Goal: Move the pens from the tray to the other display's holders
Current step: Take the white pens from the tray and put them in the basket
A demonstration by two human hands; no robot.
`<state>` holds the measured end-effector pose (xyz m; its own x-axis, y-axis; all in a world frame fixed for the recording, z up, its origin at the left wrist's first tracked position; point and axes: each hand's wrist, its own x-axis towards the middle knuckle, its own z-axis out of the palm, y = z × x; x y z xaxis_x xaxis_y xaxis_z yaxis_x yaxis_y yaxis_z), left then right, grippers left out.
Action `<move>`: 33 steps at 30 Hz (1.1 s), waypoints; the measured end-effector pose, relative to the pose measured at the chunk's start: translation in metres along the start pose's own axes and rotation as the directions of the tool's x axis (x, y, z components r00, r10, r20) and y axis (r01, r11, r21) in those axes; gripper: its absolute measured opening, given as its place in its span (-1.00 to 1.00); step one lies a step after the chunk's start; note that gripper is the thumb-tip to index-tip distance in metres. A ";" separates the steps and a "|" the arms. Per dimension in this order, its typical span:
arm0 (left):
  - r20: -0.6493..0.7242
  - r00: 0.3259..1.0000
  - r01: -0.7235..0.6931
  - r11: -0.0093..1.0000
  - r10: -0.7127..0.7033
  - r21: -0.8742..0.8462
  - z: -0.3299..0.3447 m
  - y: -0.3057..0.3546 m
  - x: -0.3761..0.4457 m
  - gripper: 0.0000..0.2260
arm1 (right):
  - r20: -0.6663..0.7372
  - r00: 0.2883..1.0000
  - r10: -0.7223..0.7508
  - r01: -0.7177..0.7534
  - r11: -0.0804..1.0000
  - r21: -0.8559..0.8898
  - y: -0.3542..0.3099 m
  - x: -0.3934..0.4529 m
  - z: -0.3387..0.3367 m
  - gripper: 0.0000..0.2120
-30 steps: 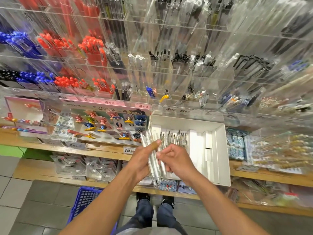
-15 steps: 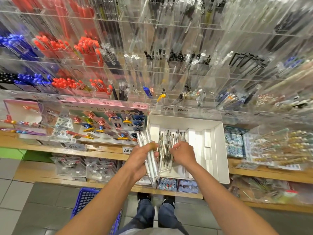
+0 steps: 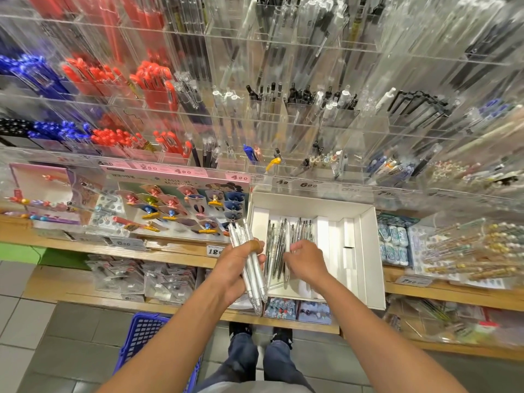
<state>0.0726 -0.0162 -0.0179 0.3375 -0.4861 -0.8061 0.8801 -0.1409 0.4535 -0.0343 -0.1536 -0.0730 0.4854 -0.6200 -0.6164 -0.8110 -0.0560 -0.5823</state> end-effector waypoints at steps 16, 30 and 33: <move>0.187 0.982 -0.012 0.992 0.036 -0.128 0.009 -0.004 -0.010 -0.64 | 0.058 0.926 -0.372 0.359 0.919 0.162 -0.047 -0.088 0.001 -0.86; 0.086 0.993 -0.065 0.986 0.078 -0.151 -0.011 0.009 -0.006 -0.63 | 0.023 0.999 0.025 -0.027 0.998 0.062 -0.025 -0.016 0.012 -0.83; 0.077 0.995 -0.051 0.987 0.064 -0.156 -0.013 0.009 -0.006 -0.64 | 0.038 0.991 0.125 -0.114 0.970 -0.216 -0.018 0.005 0.045 -0.79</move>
<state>0.0824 -0.0035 -0.0141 0.3663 -0.5591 -0.7438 0.9028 0.0200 0.4296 -0.0024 -0.1210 -0.0893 0.3918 -0.5920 -0.7043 -0.9125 -0.1524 -0.3795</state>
